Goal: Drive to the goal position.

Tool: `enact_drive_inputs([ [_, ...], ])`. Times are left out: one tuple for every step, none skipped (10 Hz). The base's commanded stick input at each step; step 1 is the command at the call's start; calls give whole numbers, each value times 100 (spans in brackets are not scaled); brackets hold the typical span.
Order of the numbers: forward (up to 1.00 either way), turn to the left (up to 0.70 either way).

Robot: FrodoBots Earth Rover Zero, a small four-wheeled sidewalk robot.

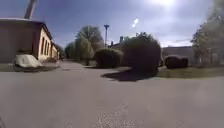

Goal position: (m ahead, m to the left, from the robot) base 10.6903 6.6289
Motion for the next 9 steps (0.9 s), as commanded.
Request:
enact_drive_inputs([
  [0, 0],
  [0, 0],
  [0, 0],
  [0, 0],
  [0, 0],
  [0, 0],
  [0, 0],
  [31, 0],
  [100, 0],
])
